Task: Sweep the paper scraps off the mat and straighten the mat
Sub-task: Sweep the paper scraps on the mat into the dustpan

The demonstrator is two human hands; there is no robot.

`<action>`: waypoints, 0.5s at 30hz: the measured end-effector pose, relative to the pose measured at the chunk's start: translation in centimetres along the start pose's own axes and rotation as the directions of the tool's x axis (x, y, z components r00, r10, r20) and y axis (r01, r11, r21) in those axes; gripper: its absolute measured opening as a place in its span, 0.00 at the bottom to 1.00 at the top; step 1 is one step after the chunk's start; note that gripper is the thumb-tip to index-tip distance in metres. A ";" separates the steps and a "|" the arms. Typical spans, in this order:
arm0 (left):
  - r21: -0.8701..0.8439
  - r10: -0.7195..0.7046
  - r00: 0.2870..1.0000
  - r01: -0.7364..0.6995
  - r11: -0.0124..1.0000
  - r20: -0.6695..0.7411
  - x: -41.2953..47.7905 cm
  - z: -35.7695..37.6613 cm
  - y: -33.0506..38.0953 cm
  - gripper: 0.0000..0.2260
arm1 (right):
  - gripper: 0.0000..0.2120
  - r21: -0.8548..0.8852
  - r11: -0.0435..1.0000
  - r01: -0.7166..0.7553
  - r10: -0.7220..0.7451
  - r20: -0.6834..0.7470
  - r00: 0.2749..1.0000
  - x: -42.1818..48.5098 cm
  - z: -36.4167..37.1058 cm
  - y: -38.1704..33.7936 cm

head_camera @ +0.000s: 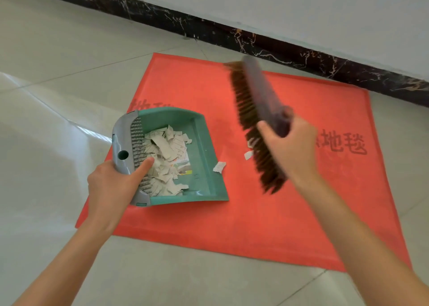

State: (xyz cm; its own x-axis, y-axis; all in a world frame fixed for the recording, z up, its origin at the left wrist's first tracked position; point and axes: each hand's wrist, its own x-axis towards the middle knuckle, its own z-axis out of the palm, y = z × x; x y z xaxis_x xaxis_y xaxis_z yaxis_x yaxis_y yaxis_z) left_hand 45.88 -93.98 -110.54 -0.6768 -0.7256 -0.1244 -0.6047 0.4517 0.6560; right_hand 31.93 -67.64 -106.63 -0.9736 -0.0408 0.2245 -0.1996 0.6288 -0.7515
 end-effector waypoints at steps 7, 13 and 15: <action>0.000 -0.001 1.000 0.001 1.000 0.008 -0.3 -0.4 0.2 0.20 | 0.13 -0.479 0.863 -0.162 0.138 -0.084 0.987 1.9 -2.8 10.3; -0.011 -0.019 1.000 0.019 1.000 0.012 -0.3 -0.1 0.1 0.21 | 0.08 -0.393 0.919 -0.003 0.042 0.091 0.995 -2.9 1.6 8.1; -0.005 -0.031 0.999 0.031 1.000 0.012 -0.3 0.1 -0.2 0.23 | 0.08 -0.323 0.946 0.018 0.015 0.099 0.995 -4.2 2.6 6.8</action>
State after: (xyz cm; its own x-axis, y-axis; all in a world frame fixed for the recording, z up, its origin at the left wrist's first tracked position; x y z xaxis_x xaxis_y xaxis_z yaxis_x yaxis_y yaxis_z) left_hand 46.13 -93.79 -110.67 -0.6627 -0.7330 -0.1535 -0.6235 0.4265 0.6552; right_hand 34.33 -65.22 -114.28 -0.9826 -0.1085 0.1506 -0.1709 0.8453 -0.5063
